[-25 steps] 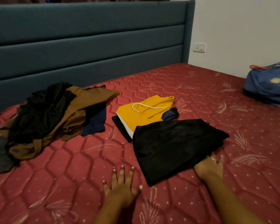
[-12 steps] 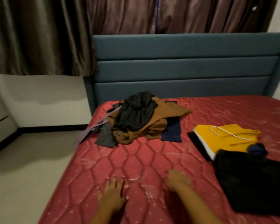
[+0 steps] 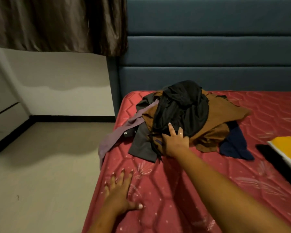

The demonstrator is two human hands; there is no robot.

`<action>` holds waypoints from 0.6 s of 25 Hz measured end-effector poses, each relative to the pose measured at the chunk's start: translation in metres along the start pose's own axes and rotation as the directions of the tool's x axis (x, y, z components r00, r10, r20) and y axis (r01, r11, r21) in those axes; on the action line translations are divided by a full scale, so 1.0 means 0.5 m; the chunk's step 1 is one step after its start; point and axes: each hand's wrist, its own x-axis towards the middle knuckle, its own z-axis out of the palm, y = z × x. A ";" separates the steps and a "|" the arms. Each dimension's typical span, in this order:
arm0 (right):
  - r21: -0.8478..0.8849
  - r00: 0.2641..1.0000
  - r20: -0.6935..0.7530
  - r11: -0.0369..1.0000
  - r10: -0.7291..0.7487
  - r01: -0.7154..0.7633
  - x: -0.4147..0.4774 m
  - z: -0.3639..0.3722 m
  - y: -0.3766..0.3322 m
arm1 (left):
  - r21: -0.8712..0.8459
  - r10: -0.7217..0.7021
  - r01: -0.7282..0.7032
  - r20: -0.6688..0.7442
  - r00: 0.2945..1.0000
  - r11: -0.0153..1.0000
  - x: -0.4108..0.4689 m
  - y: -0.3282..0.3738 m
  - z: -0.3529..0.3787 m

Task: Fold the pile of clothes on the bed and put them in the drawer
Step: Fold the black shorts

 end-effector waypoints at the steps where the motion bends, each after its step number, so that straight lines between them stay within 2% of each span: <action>1: -0.068 1.000 0.007 0.997 -0.023 0.023 0.024 -0.003 0.003 | -0.012 0.004 -0.004 0.020 1.000 1.000 0.011 0.001 0.007; 3: -0.155 0.997 0.031 0.985 -0.067 0.071 0.059 -0.008 0.006 | -0.017 0.022 -0.021 0.025 0.999 1.000 0.029 -0.001 0.017; 7: -0.063 0.978 0.126 0.982 -0.167 0.176 0.053 -0.019 -0.001 | -0.028 0.037 -0.036 0.045 0.998 0.999 0.038 -0.011 0.022; 9: 0.017 0.972 0.079 0.975 -0.223 0.222 0.023 -0.035 -0.005 | -0.045 0.045 -0.043 0.043 0.998 0.998 0.033 -0.005 0.020; 12: 0.131 0.974 -0.028 0.965 -0.225 0.226 -0.067 -0.081 -0.010 | -0.091 0.041 -0.037 0.047 0.998 0.995 0.000 0.011 0.021; 14: 0.141 0.978 0.021 0.969 -0.206 0.201 -0.155 -0.104 -0.012 | -0.289 0.111 -0.111 -0.016 0.994 0.951 -0.045 0.021 0.036; 15: 0.128 0.972 0.089 0.970 -0.219 0.207 -0.208 -0.115 -0.013 | -0.473 0.152 -0.183 -0.103 0.983 0.862 -0.074 0.029 0.043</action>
